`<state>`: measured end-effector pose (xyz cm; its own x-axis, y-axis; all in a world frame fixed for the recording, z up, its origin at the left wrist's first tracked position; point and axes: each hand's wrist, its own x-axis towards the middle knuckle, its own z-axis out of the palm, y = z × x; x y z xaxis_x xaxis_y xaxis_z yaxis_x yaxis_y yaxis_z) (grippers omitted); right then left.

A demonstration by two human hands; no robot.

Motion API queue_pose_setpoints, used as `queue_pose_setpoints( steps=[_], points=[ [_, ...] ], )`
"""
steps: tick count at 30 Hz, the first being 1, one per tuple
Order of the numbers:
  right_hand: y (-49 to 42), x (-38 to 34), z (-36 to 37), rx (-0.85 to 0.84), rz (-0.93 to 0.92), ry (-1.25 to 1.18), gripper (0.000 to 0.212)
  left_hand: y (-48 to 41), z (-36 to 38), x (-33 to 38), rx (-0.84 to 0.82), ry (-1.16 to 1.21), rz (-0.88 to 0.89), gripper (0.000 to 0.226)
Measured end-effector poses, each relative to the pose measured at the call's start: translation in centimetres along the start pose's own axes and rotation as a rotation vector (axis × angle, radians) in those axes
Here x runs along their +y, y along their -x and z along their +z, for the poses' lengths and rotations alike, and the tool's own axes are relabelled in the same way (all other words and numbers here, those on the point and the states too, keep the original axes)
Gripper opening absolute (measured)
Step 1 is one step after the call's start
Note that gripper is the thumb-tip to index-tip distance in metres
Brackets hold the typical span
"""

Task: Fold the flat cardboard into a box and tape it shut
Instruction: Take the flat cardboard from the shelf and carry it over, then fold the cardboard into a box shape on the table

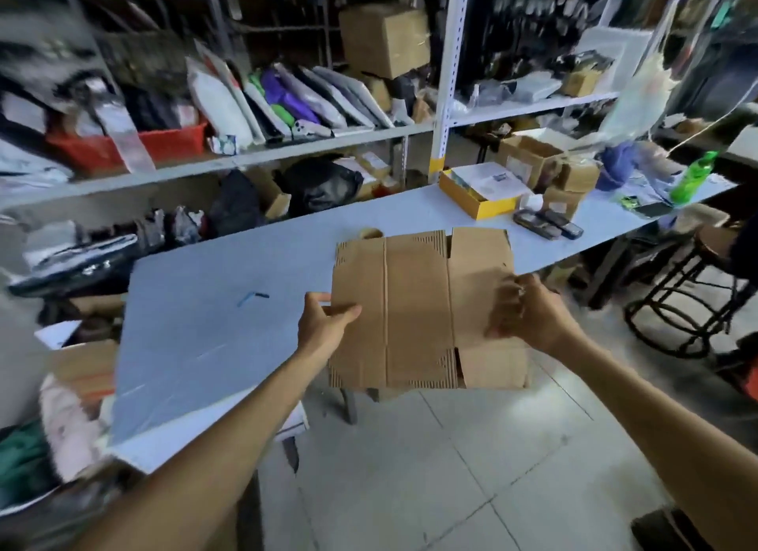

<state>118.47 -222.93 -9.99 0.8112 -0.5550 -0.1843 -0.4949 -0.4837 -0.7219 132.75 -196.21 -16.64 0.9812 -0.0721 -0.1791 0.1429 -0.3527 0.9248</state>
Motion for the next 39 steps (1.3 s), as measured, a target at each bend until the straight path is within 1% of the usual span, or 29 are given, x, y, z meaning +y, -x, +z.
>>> queue_pose_setpoints(
  steps=[1,3,4,6,7,10,14,18,22,27,30,34,39],
  points=[
    [-1.7,-0.4,0.0,-0.019,-0.026,-0.022,0.073,-0.9,0.1,0.3,0.025,-0.003,-0.003,0.051],
    [-5.7,-2.1,0.5,-0.063,-0.05,-0.068,0.07,-2.8,0.1,0.7,0.087,-0.002,-0.014,0.052],
    [-7.9,-3.0,0.9,-0.087,-0.081,-0.054,0.073,-3.8,0.0,0.9,0.125,0.013,-0.023,0.052],
    [-11.7,-4.5,2.3,-0.163,-0.179,0.091,0.088,-5.7,-0.3,1.0,0.185,0.039,-0.049,0.053],
    [-13.5,-5.8,3.1,-0.166,-0.214,0.136,0.093,-6.9,-0.6,0.9,0.22,0.041,-0.07,0.054],
    [-19.0,-8.3,6.3,-0.247,-0.295,0.168,0.096,-11.0,-1.6,0.3,0.299,0.019,-0.143,0.057],
    [-24.7,-11.4,9.3,-0.324,-0.355,0.15,0.09,-16.3,-2.9,-0.4,0.286,0.081,-0.177,0.05],
    [-29.6,-14.2,10.8,-0.322,-0.431,0.212,0.091,-21.0,-3.3,0.3,0.28,0.096,-0.178,0.051],
    [-34.4,-16.1,12.3,-0.36,-0.444,0.237,0.093,-24.7,-3.3,0.7,0.329,0.122,-0.204,0.049],
    [-39.6,-17.4,15.2,-0.428,-0.413,0.188,0.092,-28.4,-4.0,0.7,0.368,0.107,-0.219,0.047],
    [-42.2,-18.4,17.4,-0.477,-0.397,0.162,0.089,-30.1,-4.3,0.3,0.431,0.105,-0.219,0.043],
    [-44.7,-19.3,19.8,-0.551,-0.343,0.122,0.084,-31.6,-4.5,-0.2,0.506,0.029,-0.227,0.04],
    [-46.4,-19.7,21.9,-0.57,-0.267,0.113,0.089,-33.5,-4.3,-0.3,0.517,-0.019,-0.249,0.039]
  ],
)
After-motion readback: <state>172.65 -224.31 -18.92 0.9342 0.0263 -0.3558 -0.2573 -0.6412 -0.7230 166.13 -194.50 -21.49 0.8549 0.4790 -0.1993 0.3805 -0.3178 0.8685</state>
